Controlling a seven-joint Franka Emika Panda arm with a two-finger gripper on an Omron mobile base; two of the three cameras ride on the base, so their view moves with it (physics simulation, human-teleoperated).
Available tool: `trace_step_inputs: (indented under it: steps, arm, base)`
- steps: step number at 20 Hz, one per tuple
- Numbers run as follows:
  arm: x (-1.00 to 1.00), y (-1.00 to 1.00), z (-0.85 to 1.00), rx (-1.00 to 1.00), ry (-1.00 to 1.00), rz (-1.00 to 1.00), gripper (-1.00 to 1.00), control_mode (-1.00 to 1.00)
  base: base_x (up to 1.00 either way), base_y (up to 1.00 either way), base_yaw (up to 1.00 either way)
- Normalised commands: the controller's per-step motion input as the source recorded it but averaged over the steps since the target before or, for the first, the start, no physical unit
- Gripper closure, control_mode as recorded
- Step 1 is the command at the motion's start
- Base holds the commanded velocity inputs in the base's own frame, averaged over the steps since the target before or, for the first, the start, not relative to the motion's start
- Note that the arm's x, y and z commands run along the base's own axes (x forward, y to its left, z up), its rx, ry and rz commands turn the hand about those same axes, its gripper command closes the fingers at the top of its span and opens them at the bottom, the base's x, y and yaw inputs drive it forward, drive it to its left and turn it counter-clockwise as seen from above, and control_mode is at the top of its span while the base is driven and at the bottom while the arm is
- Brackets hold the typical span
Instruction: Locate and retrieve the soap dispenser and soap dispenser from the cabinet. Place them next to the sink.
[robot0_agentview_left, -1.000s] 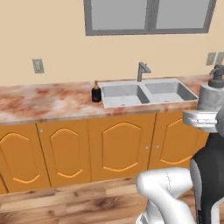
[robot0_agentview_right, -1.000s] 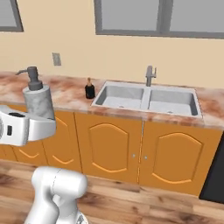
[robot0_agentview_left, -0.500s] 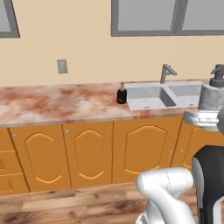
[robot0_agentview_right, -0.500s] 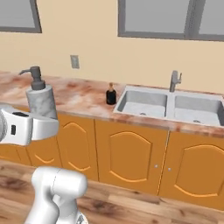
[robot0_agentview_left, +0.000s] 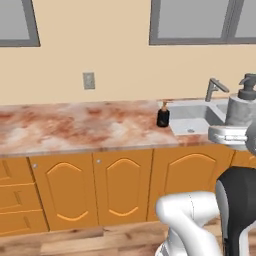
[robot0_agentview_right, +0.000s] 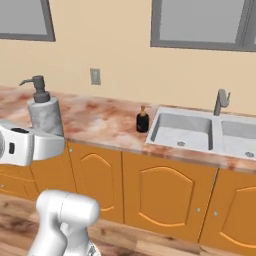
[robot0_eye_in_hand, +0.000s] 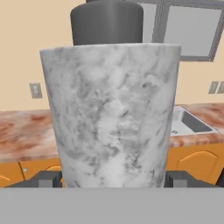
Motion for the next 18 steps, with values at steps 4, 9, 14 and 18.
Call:
trace_step_inputs:
  steps: [4, 9, 14, 18]
  arm:
    - [0.0, 0.0, 0.0, 0.0, 0.0, 0.0, 1.0, 1.0]
    - [0.0, 0.0, 0.0, 0.0, 0.0, 0.0, 1.0, 1.0]
    - [0.0, 0.0, 0.0, 0.0, 0.0, 0.0, 1.0, 1.0]
    - [0.0, 0.0, 0.0, 0.0, 0.0, 0.0, 1.0, 1.0]
  base:
    - [0.71, -0.15, 0.11]
    - [0.61, -0.28, 0.14]
    - [0.48, -0.26, 0.09]
    - [0.36, -0.18, 0.04]
